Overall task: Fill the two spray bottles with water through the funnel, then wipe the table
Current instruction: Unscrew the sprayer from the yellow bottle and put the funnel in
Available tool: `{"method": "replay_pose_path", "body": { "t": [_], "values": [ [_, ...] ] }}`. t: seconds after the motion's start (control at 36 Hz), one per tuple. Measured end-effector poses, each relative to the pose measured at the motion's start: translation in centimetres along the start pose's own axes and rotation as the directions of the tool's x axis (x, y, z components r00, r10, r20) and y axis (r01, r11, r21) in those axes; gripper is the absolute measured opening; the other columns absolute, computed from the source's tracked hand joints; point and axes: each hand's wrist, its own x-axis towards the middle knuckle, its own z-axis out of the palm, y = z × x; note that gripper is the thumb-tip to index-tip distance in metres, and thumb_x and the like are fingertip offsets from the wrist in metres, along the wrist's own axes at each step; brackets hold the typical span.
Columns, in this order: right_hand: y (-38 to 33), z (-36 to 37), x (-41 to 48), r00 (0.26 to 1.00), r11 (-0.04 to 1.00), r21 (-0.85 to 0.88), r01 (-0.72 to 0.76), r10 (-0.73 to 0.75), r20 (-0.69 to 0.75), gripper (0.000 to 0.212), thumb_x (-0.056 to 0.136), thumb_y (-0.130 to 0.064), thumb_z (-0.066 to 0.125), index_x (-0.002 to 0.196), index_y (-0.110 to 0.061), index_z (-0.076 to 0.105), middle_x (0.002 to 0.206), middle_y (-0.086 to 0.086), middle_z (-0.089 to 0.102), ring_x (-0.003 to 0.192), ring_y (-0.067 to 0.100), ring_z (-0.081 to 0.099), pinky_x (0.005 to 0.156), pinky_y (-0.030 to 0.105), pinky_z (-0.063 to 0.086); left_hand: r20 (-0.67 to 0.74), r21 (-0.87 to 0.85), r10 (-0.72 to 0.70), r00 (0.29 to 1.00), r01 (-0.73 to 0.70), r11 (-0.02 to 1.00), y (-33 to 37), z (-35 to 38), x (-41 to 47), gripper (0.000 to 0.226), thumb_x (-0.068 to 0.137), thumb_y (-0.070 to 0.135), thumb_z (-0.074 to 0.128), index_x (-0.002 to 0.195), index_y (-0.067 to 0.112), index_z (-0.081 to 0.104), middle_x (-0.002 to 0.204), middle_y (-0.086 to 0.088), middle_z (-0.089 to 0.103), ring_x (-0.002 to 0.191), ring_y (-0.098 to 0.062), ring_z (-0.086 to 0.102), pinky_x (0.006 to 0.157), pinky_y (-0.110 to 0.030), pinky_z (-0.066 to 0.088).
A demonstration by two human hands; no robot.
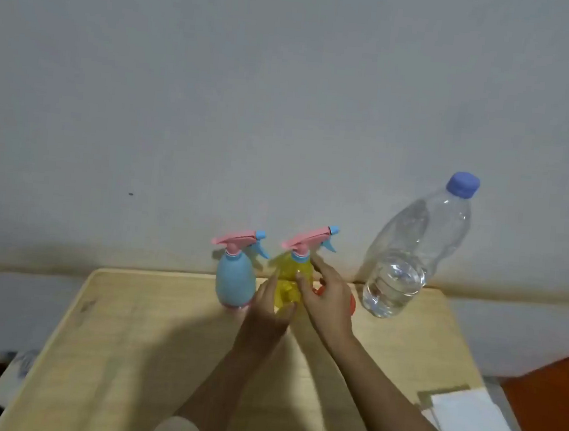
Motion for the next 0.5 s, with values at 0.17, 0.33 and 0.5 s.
{"method": "replay_pose_path", "body": {
  "t": [0.17,0.33,0.5],
  "values": [
    [0.2,1.9,2.9,0.999,0.994,0.103,-0.040,0.040,0.000,0.023,0.082,-0.030,0.069,0.103,-0.021,0.067,0.094,-0.001,0.071,0.088,0.012,0.064,0.078,0.033,0.052,0.002,-0.090,-0.181,0.983,0.181,0.979,-2.7,2.9,2.5,0.054,0.084,0.042,0.055,0.128,0.013,0.048,0.119,-0.003,0.060,0.110,-0.015,0.058,0.092,-0.041,0.049],
    [0.0,0.7,2.6,0.997,0.975,0.217,-0.042,0.056,-0.056,0.007,0.085,-0.029,0.067,0.088,-0.024,0.066,0.076,-0.007,0.066,0.074,0.005,0.061,0.068,0.024,0.048,-0.007,0.002,-0.131,0.991,0.131,0.991,-3.4,3.4,1.8,0.083,0.072,0.054,0.072,0.139,0.019,0.036,0.133,-0.001,0.052,0.122,-0.015,0.051,0.100,-0.035,0.044],
    [-1.6,-2.0,2.5,0.983,0.936,0.331,-0.116,0.156,-0.098,0.023,0.090,-0.030,0.058,0.075,-0.012,0.059,0.064,0.003,0.051,0.059,0.013,0.045,0.059,0.030,0.038,-0.015,0.039,0.061,0.998,-0.060,0.997,1.3,1.2,-1.0,0.097,0.063,0.051,0.066,0.144,0.023,0.022,0.125,-0.015,0.053,0.111,-0.023,0.050,0.092,-0.023,0.036]
  ]
}}
